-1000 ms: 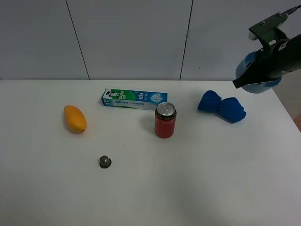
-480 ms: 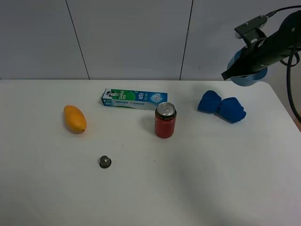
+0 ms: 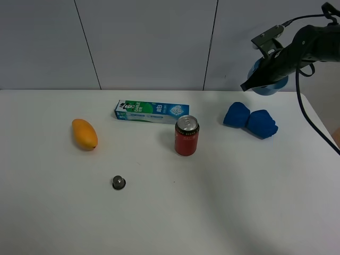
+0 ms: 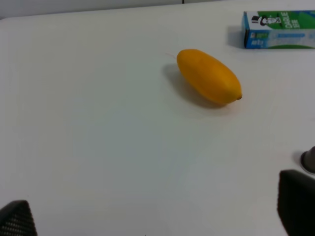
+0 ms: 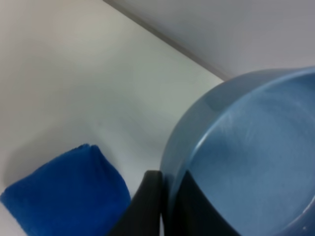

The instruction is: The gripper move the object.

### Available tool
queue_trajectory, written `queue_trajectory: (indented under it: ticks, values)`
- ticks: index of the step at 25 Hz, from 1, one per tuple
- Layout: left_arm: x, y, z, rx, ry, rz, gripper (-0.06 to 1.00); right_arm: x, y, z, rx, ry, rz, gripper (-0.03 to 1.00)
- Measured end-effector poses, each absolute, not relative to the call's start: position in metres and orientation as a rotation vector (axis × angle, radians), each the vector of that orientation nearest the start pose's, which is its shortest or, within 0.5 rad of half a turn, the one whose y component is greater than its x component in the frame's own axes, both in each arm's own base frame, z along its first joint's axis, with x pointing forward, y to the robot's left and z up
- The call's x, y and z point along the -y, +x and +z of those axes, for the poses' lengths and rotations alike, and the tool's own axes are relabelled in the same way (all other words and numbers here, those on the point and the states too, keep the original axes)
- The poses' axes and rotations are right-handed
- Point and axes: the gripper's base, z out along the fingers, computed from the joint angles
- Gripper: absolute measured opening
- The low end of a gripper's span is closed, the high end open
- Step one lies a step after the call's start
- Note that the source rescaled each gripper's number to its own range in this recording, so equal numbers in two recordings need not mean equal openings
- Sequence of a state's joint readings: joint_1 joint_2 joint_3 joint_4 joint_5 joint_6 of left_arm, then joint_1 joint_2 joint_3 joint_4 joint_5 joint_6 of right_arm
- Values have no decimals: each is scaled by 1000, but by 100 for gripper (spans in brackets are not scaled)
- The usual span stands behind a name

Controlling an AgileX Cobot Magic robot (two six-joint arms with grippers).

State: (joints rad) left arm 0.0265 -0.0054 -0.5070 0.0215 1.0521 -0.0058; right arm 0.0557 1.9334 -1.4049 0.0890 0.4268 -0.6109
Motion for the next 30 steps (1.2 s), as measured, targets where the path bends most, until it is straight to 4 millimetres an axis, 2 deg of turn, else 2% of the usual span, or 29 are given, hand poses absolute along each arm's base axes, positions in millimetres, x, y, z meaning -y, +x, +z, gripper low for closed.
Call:
queue_trajectory:
  ticks: [5, 8, 14, 18, 22, 26, 30]
  values:
    - [-2, -6, 280, -2023, -34, 39, 100, -28, 445, 209, -2330, -721, -169, 2]
    - [-2, -6, 280, -2023, -34, 39, 100, -28, 452, 203, -2332, -722, -169, 11]
    - [-2, -6, 280, -2023, -34, 39, 100, -31, 455, 200, -2328, -696, -127, 48]
    - [-2, -6, 280, -2023, -34, 39, 100, -32, 456, 202, -2313, -681, -114, 63]
    - [-2, -6, 280, -2023, -34, 39, 100, -32, 456, 201, -2316, -680, -112, 70]
    - [-2, -6, 280, -2023, -34, 39, 100, -32, 452, 207, -2345, -648, -83, 71]
    - [-2, -6, 280, -2023, -34, 39, 100, -33, 439, 241, -2325, -596, -48, 74]
